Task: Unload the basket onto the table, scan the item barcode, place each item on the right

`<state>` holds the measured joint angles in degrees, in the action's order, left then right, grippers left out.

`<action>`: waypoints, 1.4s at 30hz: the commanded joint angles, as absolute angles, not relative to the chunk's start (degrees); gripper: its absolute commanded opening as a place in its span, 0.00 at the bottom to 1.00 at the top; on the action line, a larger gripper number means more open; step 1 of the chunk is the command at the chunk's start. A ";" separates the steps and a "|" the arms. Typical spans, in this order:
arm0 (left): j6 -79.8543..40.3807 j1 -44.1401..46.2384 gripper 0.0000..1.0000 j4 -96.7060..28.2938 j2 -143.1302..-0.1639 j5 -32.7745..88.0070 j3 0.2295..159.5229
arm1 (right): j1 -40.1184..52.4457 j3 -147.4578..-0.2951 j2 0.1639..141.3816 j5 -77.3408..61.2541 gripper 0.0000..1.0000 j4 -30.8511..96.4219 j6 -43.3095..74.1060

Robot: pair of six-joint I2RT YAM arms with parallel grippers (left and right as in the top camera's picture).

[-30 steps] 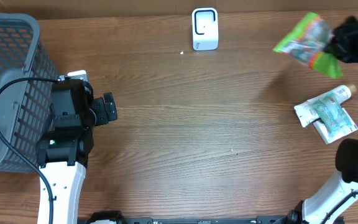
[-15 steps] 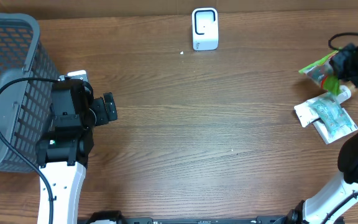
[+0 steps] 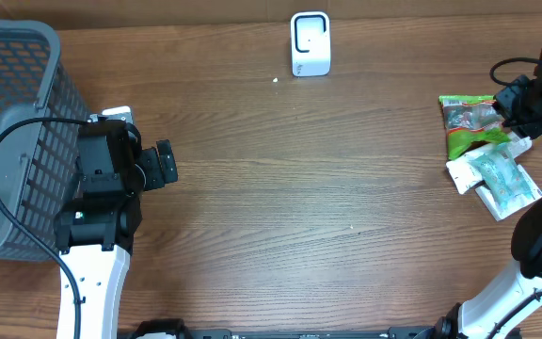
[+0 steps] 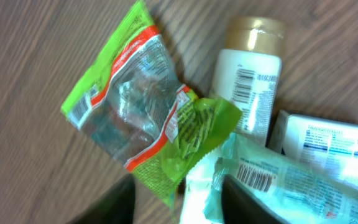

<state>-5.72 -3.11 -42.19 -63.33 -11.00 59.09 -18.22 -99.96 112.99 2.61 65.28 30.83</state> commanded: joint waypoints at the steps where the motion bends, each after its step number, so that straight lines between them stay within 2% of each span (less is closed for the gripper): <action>1: -4.89 -3.36 1.00 -42.02 -63.00 -11.51 59.27 | -18.06 -102.67 110.78 -1.96 0.60 65.63 25.41; 2: -4.89 -3.36 1.00 -42.02 -63.00 -11.51 59.27 | -18.06 -103.50 110.56 -3.44 0.65 66.37 24.43; 4: -4.89 -3.36 1.00 -42.02 -63.00 -11.51 59.27 | -18.04 -105.34 110.02 -6.20 0.69 68.16 22.17; 10: -4.89 -3.36 1.00 -42.02 -63.00 -11.51 59.27 | -17.23 -111.48 106.28 -17.74 0.69 76.16 12.75; 20: -4.89 -3.36 1.00 -42.02 -63.00 -11.51 59.27 | -7.31 -113.93 91.98 -18.09 0.70 88.18 9.91; 27: -4.89 -3.36 1.00 -42.00 -63.00 -11.51 59.27 | 1.06 -113.93 82.81 -17.65 0.73 90.65 8.86; 42: -4.89 -3.36 1.00 -42.00 -63.00 -11.51 59.27 | 2.35 -113.93 74.04 -17.65 0.75 97.03 8.43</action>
